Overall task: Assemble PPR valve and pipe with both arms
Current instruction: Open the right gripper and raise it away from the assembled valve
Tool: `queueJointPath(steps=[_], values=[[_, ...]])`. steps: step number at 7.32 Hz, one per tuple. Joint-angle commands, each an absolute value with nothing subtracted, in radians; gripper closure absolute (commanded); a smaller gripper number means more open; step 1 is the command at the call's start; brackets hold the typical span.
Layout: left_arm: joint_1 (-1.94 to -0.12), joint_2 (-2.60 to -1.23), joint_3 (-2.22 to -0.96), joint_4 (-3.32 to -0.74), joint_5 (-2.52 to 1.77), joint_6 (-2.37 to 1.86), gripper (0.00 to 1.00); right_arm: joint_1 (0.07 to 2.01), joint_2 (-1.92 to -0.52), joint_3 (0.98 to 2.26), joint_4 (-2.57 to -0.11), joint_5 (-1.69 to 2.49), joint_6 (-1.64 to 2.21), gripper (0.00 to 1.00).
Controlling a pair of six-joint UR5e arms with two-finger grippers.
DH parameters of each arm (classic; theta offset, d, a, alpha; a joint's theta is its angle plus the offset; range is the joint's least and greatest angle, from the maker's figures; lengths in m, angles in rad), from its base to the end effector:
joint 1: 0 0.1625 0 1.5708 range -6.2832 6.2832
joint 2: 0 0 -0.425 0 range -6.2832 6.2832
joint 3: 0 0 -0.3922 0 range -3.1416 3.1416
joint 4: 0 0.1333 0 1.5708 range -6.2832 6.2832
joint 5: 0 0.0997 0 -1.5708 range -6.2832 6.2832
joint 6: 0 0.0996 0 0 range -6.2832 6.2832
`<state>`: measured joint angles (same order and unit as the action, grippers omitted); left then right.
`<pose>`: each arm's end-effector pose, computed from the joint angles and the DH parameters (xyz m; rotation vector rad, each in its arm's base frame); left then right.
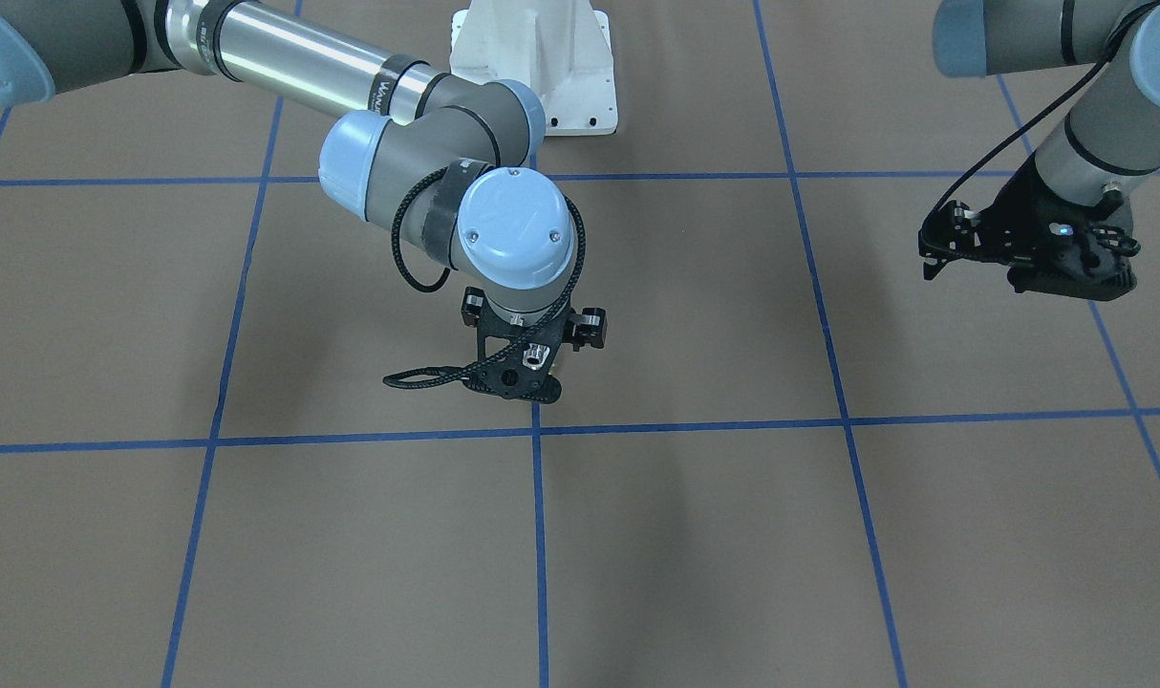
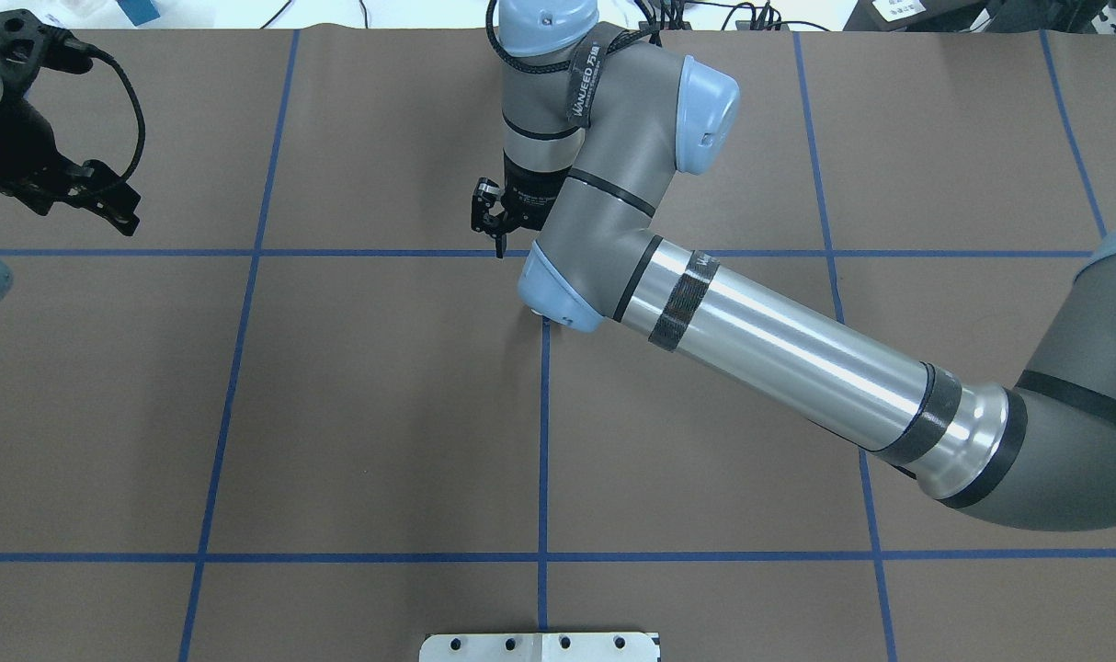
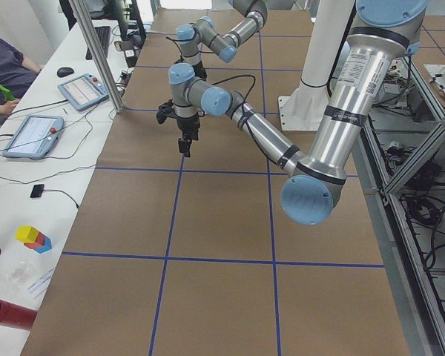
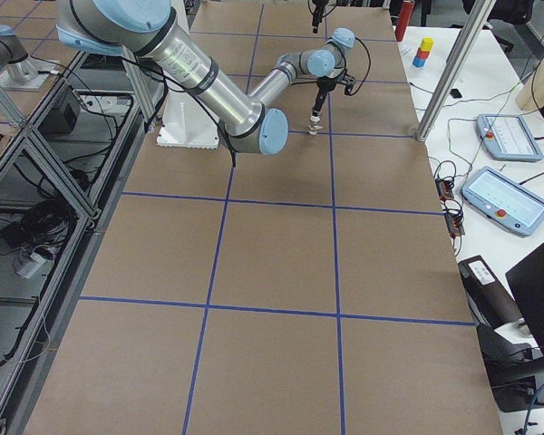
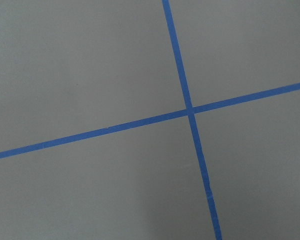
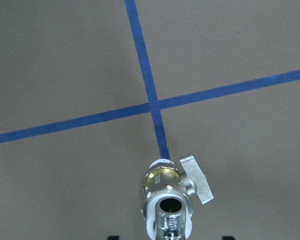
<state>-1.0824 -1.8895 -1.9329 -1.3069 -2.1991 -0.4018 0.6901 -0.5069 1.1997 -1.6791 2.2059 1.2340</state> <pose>0.1975 -0.5311 0.3525 0.0973 0.7332 0.2136 -0.5703 -0.5670 0.1302 -0.2597 -0.7941 0.1470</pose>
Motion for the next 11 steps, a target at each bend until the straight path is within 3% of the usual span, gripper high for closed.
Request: queueJointPath(steps=[1,2,4,5,7,9,11], values=[[-1.083,-1.890,-1.934,-1.307,-2.198,-0.397,0.00,0.715,-0.505,1.263,-1.693,2.198,1.252,0.01],[-1.083,-1.882,-1.936,-1.307,-2.198,-0.387,0.00,0.759,-0.529,1.348,-1.754,2.197,1.230,0.01],[-1.104,-1.853,-1.936,-1.318,-2.197,-0.298,0.00,0.881,-0.793,1.612,-1.849,2.201,0.954,0.01],[-1.142,-1.824,-1.934,-1.321,-2.197,-0.246,0.00,0.972,-0.924,1.664,-1.885,2.203,0.719,0.01],[-1.311,-1.741,-1.913,-1.316,-2.201,-0.036,0.00,1.153,-1.136,1.643,-1.875,2.207,0.286,0.01],[-1.476,-1.732,-1.718,-1.322,-2.342,0.194,0.00,1.344,-1.189,1.490,-1.873,2.293,-0.020,0.01],[-1.523,-1.671,-1.683,-1.406,-2.344,0.224,0.00,1.477,-1.265,1.448,-1.835,2.296,-0.132,0.01]])
